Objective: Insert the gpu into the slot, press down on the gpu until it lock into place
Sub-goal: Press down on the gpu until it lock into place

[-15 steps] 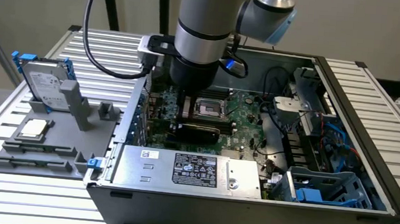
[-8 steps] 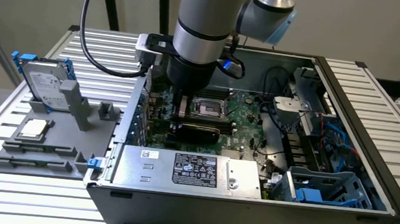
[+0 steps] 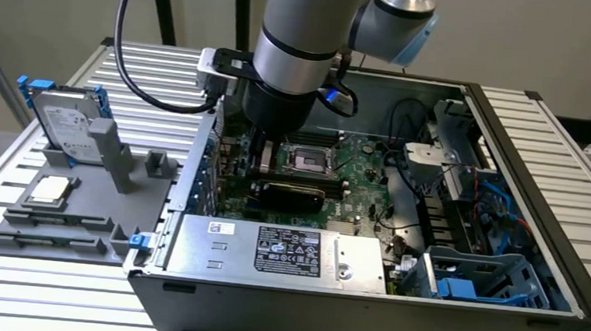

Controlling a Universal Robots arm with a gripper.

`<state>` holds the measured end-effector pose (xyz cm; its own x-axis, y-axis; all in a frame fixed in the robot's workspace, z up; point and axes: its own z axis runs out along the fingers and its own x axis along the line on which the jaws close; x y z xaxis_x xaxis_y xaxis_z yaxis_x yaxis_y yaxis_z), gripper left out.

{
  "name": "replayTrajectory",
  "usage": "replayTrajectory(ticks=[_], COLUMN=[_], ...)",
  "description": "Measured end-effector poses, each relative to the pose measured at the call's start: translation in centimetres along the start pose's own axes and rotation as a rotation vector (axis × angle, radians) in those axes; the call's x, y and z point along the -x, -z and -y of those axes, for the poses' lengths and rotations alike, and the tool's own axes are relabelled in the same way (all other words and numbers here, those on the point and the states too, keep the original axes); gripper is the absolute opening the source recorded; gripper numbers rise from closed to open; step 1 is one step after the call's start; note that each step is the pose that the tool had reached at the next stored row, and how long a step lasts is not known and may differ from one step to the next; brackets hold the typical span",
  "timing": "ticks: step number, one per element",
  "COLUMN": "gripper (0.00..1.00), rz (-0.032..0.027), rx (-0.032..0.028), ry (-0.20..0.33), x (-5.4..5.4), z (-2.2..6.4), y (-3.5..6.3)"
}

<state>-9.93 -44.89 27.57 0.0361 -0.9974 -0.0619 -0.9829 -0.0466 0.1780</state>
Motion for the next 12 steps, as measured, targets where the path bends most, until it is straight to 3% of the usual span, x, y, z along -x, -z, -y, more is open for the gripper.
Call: replayTrajectory(ticks=[6,12], gripper=[0.11,0.11], rz=[-0.0071,-0.0112], rx=[0.0233,0.0537], ry=[0.026,0.042], x=[0.02,0.08], z=[-0.16,-0.43], y=[0.01,0.07])
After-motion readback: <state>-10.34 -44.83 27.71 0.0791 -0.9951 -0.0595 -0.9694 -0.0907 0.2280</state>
